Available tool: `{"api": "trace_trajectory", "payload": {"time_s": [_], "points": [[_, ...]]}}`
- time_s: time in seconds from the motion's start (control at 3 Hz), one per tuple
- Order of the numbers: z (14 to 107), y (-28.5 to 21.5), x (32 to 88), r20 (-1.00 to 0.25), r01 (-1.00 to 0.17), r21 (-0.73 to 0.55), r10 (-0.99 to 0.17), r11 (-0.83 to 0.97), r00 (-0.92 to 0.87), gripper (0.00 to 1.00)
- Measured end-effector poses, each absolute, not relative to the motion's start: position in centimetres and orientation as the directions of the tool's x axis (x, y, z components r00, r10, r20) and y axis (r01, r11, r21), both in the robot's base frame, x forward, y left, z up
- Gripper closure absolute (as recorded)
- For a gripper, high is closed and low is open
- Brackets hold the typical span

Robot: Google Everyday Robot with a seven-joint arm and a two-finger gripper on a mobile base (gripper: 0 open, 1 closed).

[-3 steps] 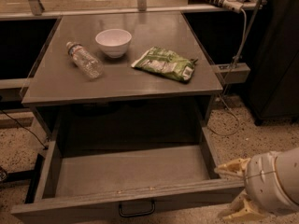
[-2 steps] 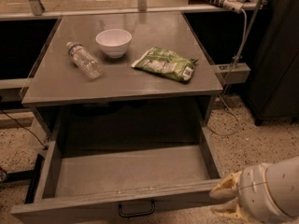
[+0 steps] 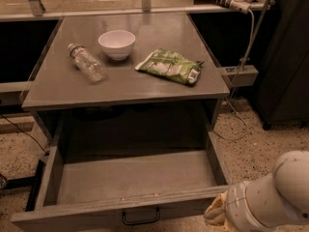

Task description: Close top drawer

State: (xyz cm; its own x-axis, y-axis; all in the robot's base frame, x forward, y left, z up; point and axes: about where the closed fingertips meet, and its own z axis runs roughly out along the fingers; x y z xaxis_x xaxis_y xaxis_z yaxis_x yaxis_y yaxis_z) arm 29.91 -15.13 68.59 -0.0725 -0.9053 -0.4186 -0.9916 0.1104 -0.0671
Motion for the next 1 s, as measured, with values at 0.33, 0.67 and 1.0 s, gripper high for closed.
{"api": "trace_trajectory", "payload": {"time_s": [0.33,0.67,1.0], "points": [[65.45,-14.68,30.7,-0.408,-0.993,-0.04,-0.909,0.114,-0.088,1.0],[65.28,-14.66,30.84,-0.409,-0.992,-0.04,-0.908,0.117,-0.09,0.82],[65.28,-14.66,30.84,-0.409,-0.992,-0.04,-0.908,0.117,-0.09,0.58]]}}
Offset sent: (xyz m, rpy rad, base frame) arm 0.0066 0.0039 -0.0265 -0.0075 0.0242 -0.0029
